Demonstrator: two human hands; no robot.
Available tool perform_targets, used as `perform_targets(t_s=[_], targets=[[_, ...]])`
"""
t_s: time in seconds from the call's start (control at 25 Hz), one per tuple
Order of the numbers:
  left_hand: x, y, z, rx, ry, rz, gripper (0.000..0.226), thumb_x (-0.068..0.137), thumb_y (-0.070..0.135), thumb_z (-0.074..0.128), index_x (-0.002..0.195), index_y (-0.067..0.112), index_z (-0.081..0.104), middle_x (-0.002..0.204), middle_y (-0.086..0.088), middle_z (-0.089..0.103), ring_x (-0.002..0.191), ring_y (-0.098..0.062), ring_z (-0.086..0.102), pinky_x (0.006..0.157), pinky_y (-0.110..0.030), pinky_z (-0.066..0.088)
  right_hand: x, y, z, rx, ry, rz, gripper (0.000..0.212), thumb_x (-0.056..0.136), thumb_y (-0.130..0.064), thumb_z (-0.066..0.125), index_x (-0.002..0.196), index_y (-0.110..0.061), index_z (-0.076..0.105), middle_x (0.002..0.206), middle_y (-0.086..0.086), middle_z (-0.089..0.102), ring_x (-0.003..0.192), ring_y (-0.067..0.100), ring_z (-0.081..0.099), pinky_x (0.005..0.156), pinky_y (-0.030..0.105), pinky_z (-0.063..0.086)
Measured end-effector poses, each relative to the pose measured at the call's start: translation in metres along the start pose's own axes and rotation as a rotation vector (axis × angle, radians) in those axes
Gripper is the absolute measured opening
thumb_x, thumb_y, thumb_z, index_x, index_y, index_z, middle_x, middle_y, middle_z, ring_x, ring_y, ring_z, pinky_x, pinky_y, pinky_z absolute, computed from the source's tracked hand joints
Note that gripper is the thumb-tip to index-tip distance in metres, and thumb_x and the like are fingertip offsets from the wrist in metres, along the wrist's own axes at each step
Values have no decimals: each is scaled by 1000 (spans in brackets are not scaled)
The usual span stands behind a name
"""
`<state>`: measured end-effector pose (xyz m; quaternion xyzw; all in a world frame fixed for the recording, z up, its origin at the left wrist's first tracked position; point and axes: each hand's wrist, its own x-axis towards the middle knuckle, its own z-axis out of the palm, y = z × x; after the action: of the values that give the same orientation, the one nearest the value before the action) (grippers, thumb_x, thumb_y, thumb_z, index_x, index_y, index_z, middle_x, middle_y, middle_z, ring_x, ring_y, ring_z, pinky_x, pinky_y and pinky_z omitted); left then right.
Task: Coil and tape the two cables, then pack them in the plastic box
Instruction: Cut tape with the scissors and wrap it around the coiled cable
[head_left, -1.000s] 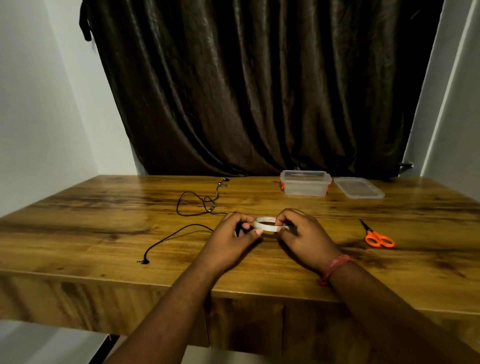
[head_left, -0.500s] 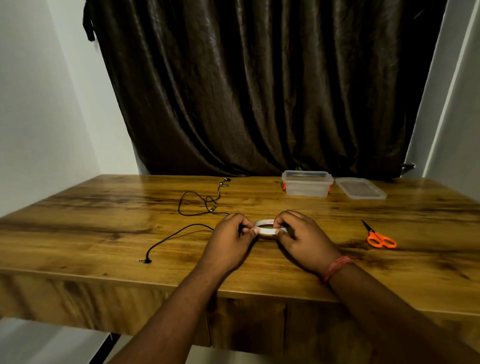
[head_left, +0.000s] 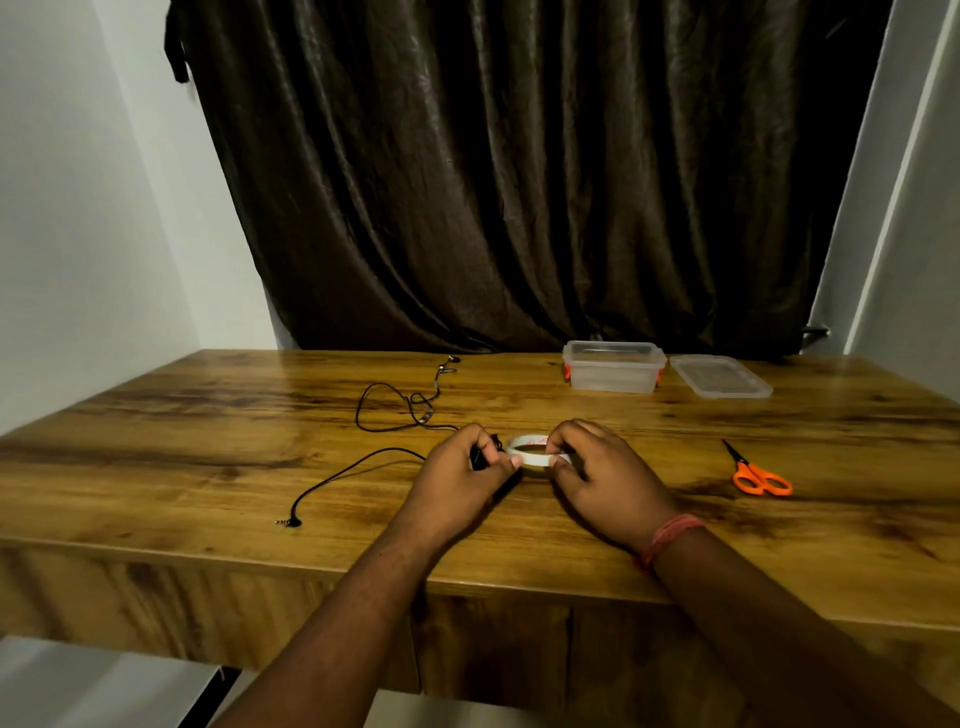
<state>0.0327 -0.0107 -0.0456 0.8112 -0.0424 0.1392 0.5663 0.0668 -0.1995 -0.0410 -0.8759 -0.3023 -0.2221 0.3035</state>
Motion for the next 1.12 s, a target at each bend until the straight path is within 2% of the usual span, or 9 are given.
perform_targets(t_s=[0.08,0.16,0.2,0.32,0.44,0.6,0.76,0.92,1.12], targets=[[1,-1,-3,-177,-42,-29,23,86,22,73,82,15,51,76,-7,64,65,-25,53,57,-38,42,-1,-1,-1,-1,-3,6,5,90,-22,57,91,-26,55,94,-11,56,91,10,49,77,33,45],[1,0,-6,-205,-68,-21,23,85,21,74,83,19,51,88,-23,63,69,-32,57,54,-35,43,-1,-2,-2,4,-1,11,5,90,-22,57,91,-27,54,93,-11,55,90,9,48,76,32,45],[1,1,-6,-172,-71,-22,21,85,22,74,86,20,52,96,-25,64,73,-32,60,51,-32,43,-1,-2,-2,7,1,14,6,90,-22,57,91,-27,54,93,-11,55,90,10,49,76,32,44],[1,1,-5,-117,-68,-14,12,88,24,70,91,17,61,95,-15,69,70,-23,62,52,-29,44,-1,-2,-4,41,11,43,7,90,-20,57,89,-26,54,93,-11,55,90,9,49,75,30,43],[1,1,-4,-115,-93,-22,16,91,28,67,87,12,65,91,-15,74,72,-31,63,56,-32,44,0,-1,-5,105,36,84,8,88,-16,58,86,-24,57,91,-8,58,87,10,52,73,30,45],[-1,4,-5,-154,-144,-50,17,93,26,64,81,14,67,81,-13,71,62,-17,53,56,-29,40,-1,1,-7,179,61,94,11,85,-10,59,82,-21,60,86,-7,60,84,5,53,69,25,43],[-2,8,-7,-147,-185,-83,19,95,24,60,80,15,67,62,7,64,52,-4,48,52,-21,37,-1,1,-8,210,53,105,11,84,-10,59,79,-20,60,82,-6,61,80,6,53,70,26,44],[0,2,-10,-206,-219,-59,15,95,12,60,83,13,68,84,-5,68,63,-9,51,57,-23,40,-1,2,-10,241,71,124,11,84,-9,58,78,-17,60,79,-6,60,79,8,52,70,28,43],[2,1,-12,-367,-201,-79,24,93,12,62,70,17,65,68,0,61,63,-12,52,61,-28,44,0,7,-10,395,68,195,15,86,-8,57,77,-18,62,75,0,60,73,15,56,68,37,47]])
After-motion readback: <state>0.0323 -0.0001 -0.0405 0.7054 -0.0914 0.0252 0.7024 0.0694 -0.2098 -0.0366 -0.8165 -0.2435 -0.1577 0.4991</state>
